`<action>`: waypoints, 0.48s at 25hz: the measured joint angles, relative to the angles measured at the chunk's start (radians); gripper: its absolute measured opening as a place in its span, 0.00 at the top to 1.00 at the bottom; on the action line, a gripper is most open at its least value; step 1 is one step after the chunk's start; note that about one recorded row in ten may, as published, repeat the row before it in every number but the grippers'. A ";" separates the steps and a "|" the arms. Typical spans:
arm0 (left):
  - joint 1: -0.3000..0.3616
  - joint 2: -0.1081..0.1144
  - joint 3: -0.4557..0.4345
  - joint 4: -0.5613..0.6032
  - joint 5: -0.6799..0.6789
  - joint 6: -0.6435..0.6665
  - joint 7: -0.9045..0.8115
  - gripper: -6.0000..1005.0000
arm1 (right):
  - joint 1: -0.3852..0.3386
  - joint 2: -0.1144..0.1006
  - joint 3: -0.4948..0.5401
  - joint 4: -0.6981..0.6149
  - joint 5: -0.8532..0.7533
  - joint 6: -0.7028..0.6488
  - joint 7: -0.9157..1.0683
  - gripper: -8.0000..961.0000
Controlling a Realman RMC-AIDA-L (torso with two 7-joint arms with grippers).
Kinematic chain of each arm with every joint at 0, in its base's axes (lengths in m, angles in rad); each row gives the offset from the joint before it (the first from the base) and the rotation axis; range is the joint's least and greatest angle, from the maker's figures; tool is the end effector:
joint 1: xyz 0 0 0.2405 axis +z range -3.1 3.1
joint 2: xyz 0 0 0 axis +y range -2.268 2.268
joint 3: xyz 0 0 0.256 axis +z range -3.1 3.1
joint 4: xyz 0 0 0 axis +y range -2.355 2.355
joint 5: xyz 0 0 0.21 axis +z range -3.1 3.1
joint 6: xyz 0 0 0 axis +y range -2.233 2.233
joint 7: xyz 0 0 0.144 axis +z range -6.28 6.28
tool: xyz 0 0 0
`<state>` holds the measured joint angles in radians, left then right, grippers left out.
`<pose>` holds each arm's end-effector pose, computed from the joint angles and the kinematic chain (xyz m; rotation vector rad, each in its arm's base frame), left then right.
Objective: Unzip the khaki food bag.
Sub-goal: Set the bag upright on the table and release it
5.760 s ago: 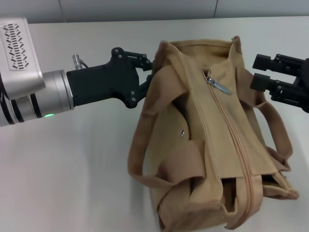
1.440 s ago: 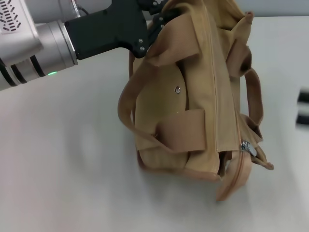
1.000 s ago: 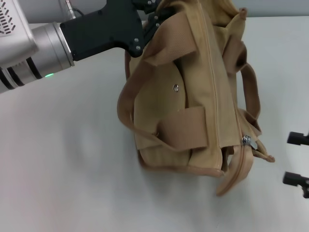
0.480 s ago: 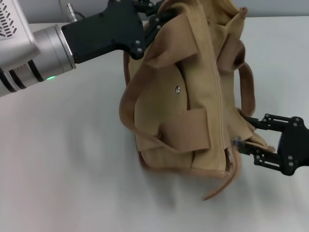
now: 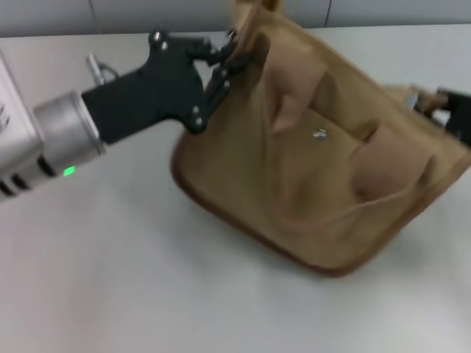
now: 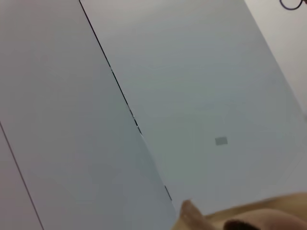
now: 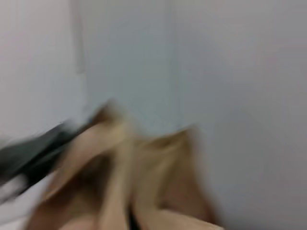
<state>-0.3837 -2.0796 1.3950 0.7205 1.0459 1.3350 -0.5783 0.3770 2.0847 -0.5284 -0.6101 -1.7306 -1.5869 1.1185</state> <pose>-0.1945 0.3280 -0.0224 -2.3390 0.3242 -0.9497 0.2987 0.3047 0.0375 -2.3129 0.4996 0.9471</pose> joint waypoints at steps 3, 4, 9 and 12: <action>0.072 0.001 0.084 -0.009 -0.095 0.020 0.070 0.83 | 0.072 -0.002 -0.006 0.004 0.012 0.081 0.045 0.71; 0.088 0.001 0.100 -0.010 -0.104 0.026 0.074 0.83 | 0.093 -0.002 -0.011 0.006 0.010 0.099 0.051 0.72; 0.168 0.000 0.171 -0.049 -0.151 0.062 0.078 0.83 | 0.180 -0.002 -0.100 0.005 0.007 0.213 0.084 0.78; 0.179 0.000 0.188 -0.108 -0.184 0.111 0.129 0.83 | 0.198 -0.004 -0.178 0.002 0.002 0.277 0.128 0.82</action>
<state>-0.2044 -2.0801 1.5830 0.6125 0.8623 1.4459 -0.4495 0.5745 2.0805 -0.7065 -0.6083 -1.7287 -1.3101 1.2469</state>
